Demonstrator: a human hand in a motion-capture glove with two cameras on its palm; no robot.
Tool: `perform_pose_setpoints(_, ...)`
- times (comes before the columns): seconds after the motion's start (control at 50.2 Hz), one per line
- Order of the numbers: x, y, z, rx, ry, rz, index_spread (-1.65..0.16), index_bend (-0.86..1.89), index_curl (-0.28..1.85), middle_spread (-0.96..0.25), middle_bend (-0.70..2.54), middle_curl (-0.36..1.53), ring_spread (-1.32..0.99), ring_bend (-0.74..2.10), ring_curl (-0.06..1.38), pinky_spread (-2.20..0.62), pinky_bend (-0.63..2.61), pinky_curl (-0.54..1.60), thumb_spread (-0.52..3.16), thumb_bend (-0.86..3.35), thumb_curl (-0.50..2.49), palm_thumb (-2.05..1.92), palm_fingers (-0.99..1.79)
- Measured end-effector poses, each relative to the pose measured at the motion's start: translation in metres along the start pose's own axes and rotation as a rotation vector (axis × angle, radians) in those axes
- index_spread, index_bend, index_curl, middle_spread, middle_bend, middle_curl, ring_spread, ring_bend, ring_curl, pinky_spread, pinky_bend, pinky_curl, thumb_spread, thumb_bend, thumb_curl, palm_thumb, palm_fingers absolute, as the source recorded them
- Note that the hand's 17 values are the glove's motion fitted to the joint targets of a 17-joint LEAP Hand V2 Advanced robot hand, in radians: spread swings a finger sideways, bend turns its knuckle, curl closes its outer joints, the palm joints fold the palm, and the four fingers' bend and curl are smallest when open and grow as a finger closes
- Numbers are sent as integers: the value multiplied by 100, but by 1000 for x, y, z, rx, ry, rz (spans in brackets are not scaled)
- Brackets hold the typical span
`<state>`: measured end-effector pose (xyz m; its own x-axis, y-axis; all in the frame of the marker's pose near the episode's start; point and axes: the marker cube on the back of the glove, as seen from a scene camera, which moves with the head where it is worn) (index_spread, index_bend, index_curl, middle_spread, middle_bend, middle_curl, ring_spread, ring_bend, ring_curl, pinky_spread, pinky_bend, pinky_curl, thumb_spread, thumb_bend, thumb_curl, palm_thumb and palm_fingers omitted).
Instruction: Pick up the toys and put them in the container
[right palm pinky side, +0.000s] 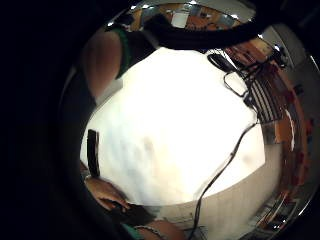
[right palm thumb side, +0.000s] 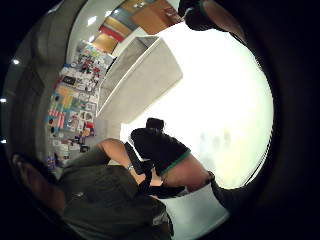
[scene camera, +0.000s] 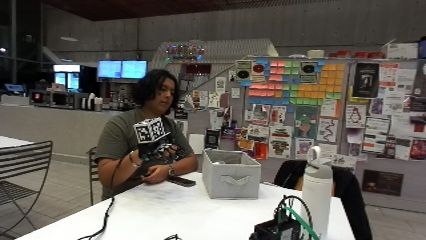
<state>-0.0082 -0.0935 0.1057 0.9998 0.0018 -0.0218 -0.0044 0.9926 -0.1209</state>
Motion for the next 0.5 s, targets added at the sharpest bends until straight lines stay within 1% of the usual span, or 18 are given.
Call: perform_pose_setpoints(0.498, -2, 10, 1, -18, -41, -12, -44, 22, 53, -9, 19, 39, -16, 30, 25, 4, 67, 30, 112, -5, 25, -7, 17)
